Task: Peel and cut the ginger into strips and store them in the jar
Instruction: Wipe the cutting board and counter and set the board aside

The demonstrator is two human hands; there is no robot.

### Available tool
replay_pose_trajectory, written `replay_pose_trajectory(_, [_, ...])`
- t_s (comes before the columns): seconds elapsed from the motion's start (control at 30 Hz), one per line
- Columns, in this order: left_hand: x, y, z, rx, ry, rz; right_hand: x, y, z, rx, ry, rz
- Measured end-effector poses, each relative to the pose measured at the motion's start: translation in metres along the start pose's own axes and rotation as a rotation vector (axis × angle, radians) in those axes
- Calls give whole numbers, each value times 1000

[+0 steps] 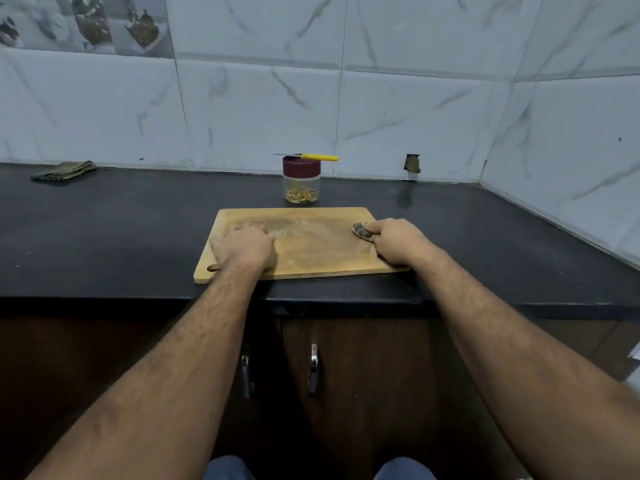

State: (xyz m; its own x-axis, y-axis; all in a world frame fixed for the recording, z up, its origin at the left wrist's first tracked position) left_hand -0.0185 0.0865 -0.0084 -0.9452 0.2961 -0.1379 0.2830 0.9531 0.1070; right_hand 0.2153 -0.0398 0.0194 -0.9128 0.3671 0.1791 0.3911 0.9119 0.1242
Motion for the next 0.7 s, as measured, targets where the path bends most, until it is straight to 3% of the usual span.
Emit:
replay_pose_trajectory(0.2, [0,3,1,-3,-10,-4,5,-46,-2,-4,48,-71])
replay_pose_trajectory(0.43, [-3,-5,-9,-20,-86,22,77,-94,-12,77,240,-274])
replay_pose_trajectory(0.57, [-3,-5,-9,-16,-94,37,63,-49,-59,-150,313,-222])
replay_pose_trajectory(0.7, [-3,-6,-9,-16,-93,25,28,-7,-26,0,133,-120])
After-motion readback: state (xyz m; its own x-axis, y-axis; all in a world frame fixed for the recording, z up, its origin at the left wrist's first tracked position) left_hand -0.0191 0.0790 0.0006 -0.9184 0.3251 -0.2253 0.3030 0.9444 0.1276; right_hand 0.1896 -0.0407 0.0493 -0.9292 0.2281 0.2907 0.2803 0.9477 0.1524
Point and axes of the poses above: each hand's wrist, its own y-axis towards the middle knuckle, its own z-axis out of the palm, x = y × z, the point moved 10 cm from there along y, towards the middle knuckle, and after that the axes turned 2 degrees about -z, right-handed, at the moved point
